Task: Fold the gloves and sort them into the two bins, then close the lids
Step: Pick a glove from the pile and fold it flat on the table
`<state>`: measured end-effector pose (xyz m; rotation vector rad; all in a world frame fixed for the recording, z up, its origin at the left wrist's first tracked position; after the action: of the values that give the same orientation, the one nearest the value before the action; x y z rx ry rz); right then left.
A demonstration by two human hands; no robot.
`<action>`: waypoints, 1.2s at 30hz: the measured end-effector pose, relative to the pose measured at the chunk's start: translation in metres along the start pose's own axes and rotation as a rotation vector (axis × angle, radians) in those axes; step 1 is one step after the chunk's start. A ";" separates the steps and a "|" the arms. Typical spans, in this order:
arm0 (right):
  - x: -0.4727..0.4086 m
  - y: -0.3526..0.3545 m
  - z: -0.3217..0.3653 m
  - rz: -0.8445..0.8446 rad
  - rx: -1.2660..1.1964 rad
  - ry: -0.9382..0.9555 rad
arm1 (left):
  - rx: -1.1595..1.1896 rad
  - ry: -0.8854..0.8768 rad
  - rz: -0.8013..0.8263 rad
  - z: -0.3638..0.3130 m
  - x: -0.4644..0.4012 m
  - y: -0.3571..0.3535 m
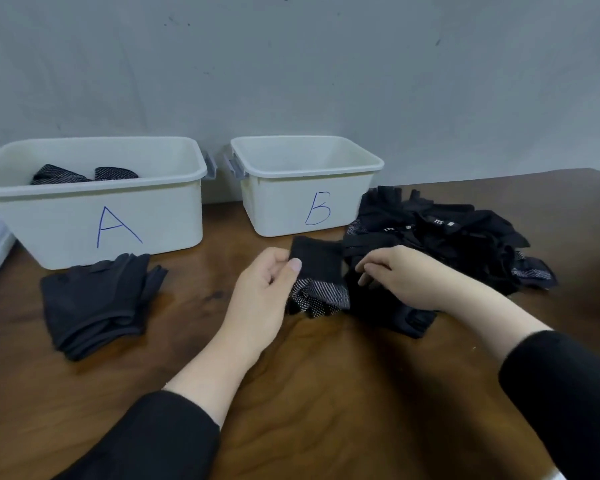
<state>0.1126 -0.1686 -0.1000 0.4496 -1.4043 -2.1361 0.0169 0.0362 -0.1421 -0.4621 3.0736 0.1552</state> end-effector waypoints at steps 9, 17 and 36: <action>0.007 -0.001 0.010 -0.181 -0.023 0.074 | 0.212 0.071 -0.163 -0.009 -0.019 0.028; -0.032 0.019 0.085 -0.114 -0.630 0.241 | 0.076 0.011 0.002 -0.036 -0.011 0.045; -0.009 -0.074 0.099 -0.009 -0.001 0.490 | -0.335 -0.175 -0.513 0.008 0.024 0.118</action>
<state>0.0465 -0.0673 -0.1280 0.9079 -1.1183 -1.8594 -0.0407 0.1427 -0.1405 -1.1558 2.6538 0.6518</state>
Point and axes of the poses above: each hand's wrist, its own x-axis away from the middle knuckle, its own y-axis out of the back of the hand, z = x × y, the point moved 2 cm from there along -x, towards the middle knuckle, and after that the axes turned 11 degrees about y, right-handed, at the moved point
